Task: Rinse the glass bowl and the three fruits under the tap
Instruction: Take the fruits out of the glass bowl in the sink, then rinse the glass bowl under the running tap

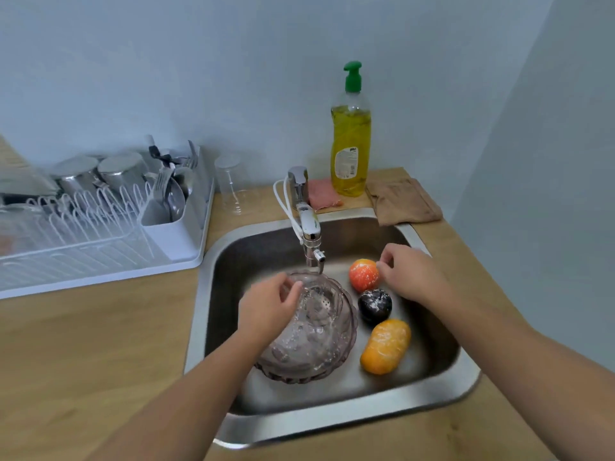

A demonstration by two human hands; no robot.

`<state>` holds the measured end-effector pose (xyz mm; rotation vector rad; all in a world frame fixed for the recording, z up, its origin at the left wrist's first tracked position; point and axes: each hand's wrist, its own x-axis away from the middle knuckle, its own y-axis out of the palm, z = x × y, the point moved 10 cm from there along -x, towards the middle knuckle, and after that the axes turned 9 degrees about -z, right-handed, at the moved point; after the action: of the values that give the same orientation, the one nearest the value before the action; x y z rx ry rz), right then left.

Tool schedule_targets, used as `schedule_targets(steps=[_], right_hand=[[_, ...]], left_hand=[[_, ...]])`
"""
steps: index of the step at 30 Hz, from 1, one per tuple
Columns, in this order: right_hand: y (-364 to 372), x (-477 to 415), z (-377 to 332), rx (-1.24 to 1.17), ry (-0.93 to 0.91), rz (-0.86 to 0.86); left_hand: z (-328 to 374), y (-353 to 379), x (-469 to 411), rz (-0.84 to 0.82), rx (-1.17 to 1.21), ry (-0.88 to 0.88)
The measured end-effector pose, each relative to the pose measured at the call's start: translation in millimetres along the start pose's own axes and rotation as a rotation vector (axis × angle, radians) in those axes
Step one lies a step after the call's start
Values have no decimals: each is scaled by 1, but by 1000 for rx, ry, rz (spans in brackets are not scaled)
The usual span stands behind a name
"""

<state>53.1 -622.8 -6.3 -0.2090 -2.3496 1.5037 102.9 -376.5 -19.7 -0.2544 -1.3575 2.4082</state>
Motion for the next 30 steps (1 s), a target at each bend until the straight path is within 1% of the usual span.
schedule_targets(steps=[3, 5, 7, 10, 13, 15, 18, 20, 24, 27, 30], right_hand=[[-39, -21, -46, -98, -133, 116], [-63, -34, -77, -153, -250, 197], [-77, -49, -103, -242, -337, 223], [-76, -78, -135, -290, -425, 170], [-59, -105, -155, -289, -457, 77], [-52, -118, -158, -271, -449, 70], [-53, -130, -152, -312, -431, 162], [-52, -130, -149, -325, -452, 195], [-48, -125, -150, -298, -515, 231], [-48, -125, -151, -311, -527, 278], [-51, -128, -150, -328, -524, 275]], left_hand=[[1, -57, -11, 210, 45, 81], [13, -81, -25, 244, 81, 188], [27, -89, -40, 180, 100, 276], [42, -77, -61, -6, 168, 333], [47, -58, -75, -129, 236, 363], [47, -48, -78, -163, 296, 369], [41, -41, -81, -139, 409, 346], [37, -40, -82, -101, 444, 325], [35, -42, -85, -72, 429, 313], [35, -44, -85, -72, 416, 314], [37, -45, -84, -77, 413, 320]])
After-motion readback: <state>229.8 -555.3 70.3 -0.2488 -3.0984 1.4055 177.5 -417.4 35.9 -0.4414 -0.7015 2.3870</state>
